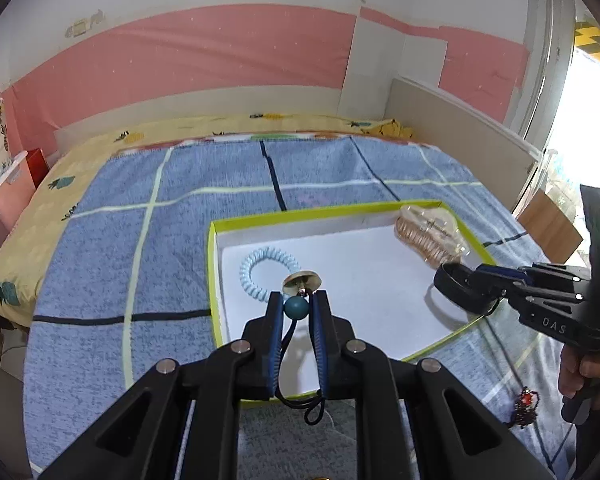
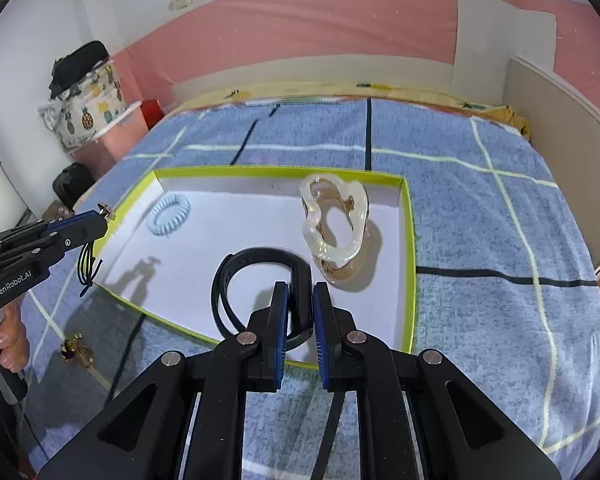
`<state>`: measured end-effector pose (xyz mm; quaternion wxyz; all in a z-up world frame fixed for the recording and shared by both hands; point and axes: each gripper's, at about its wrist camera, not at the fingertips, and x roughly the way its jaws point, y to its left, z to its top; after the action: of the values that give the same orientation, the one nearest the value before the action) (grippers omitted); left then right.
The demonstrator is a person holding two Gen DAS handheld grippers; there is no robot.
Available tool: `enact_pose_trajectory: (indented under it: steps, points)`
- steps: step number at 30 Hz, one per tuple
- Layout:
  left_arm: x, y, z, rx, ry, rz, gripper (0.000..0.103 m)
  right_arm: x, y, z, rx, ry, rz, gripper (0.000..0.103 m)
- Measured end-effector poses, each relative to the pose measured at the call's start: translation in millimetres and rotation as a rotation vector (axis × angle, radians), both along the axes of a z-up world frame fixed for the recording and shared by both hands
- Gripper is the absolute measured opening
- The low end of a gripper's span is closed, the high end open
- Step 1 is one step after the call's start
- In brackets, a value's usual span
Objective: Organize jewelry
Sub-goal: 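Carry both items into the yellow-green box and release them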
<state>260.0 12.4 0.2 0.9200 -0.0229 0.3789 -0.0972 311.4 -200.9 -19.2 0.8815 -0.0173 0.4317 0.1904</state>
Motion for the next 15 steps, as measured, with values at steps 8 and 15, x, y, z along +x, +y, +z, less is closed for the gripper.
enact_pose_trajectory:
  steps: [8,15]
  points:
    - [7,0,-16,0.009,0.034,0.008,0.015,13,0,-5,-0.032,0.017,-0.007,0.012]
    - [13,-1,-22,0.016,0.05,0.006,0.015,24,0,-12,-0.06,0.031,-0.008,0.012]
